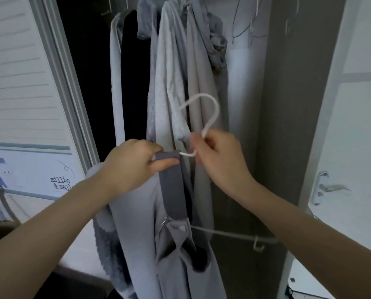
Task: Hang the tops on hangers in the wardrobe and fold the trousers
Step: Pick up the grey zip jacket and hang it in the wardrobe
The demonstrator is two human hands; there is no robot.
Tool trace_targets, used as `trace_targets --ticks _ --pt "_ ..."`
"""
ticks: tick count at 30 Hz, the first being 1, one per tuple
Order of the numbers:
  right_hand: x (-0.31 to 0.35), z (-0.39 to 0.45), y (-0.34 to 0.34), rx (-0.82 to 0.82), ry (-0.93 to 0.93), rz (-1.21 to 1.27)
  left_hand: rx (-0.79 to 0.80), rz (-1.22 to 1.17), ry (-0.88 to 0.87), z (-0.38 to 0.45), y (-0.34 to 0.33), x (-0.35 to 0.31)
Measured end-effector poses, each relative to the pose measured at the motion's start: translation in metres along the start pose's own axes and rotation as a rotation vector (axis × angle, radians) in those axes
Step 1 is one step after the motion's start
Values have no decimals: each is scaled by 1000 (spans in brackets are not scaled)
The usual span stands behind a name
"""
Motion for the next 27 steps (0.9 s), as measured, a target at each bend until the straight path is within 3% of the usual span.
trace_targets --ticks 4,8,11,15,17,19,22,27 --pt "-13 -5 9 -137 253 -258 -170 -106 291 -1 2 20" --pt "-57 -48 -16 190 94 -363 -342 -265 498 -5 14 33" --pt "-78 -51 -34 400 -275 -330 -367 -326 502 -4 21 30" --pt "-94 -48 -50 784 -964 -3 -404 -414 490 -4 27 21" --pt "-103 -53 -48 888 -1151 146 -455 -461 528 -9 31 25" --pt "-107 -51 -39 794 -1242 374 -458 -494 556 -19 36 31" --pt "-111 -28 -15 437 -1232 677 -395 -346 549 -41 44 38" --pt "-93 6 17 361 -1042 609 -370 -19 473 -70 49 46"
Point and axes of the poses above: each hand's wrist, its own z-axis towards the middle knuckle, its own y-axis out of the back of the hand, x = y × z, the point moved 1 cm from there along z, towards the middle knuckle, and after that the axes turned 6 degrees about -y, right-handed, at the moved point
